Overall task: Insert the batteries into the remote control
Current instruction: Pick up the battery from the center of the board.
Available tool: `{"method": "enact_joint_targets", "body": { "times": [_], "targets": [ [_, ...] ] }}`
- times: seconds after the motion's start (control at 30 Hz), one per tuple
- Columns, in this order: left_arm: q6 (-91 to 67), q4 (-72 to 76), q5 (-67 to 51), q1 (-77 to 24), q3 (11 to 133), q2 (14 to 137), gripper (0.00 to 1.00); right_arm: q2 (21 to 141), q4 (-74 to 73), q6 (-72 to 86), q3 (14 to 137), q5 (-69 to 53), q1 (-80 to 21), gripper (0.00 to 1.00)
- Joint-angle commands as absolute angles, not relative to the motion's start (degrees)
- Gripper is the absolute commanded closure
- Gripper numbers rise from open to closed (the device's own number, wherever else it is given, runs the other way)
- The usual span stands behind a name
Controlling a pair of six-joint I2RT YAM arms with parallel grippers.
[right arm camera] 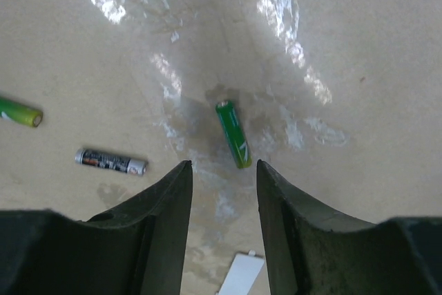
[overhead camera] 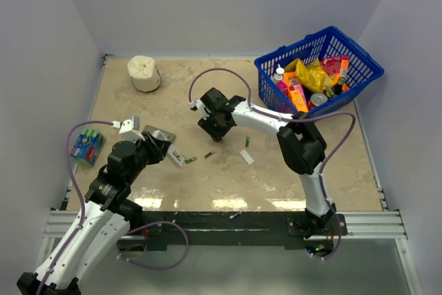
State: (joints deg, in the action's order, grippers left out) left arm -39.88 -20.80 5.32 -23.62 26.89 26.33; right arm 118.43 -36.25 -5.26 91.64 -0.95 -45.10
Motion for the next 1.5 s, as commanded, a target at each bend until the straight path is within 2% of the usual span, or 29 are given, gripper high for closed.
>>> {"method": "enact_joint_targets", "body": {
  "times": [0.0,0.53,0.8,0.93,1.1,1.33,1.47],
  "targets": [
    [-40.3,-20.9,3.1,-23.2,29.4,25.6,1.00,121.9,-38.8,-7.8,98.3,-0.1,-45.2,0.57],
    [-39.1,-20.2,1.5,-23.2,30.2,27.0,1.00,129.3,-43.7,-9.3,105.0,-0.2,-45.4,0.71],
    [-40.3,-15.7,0.3,-23.2,29.4,29.0,1.00,126.3,-43.2,-9.2,103.5,-1.7,-45.4,0.96],
    [-42.2,-11.1,-2.4,-23.2,28.3,30.8,1.00,120.2,-41.3,-7.1,100.6,-1.4,-45.4,0.99],
    [-46.6,-1.0,-6.6,-23.2,26.1,34.4,1.00,107.0,-37.0,-4.0,95.1,-0.1,-45.4,1.00],
    [-54.3,17.6,-12.4,-23.1,21.5,40.5,1.00,88.3,-24.6,-2.0,84.6,-3.2,-45.5,1.00],
    [-60.0,33.9,-15.5,-23.1,16.9,44.1,1.00,80.7,-17.2,-1.8,79.2,-5.7,-47.9,1.00]
  ]
}}
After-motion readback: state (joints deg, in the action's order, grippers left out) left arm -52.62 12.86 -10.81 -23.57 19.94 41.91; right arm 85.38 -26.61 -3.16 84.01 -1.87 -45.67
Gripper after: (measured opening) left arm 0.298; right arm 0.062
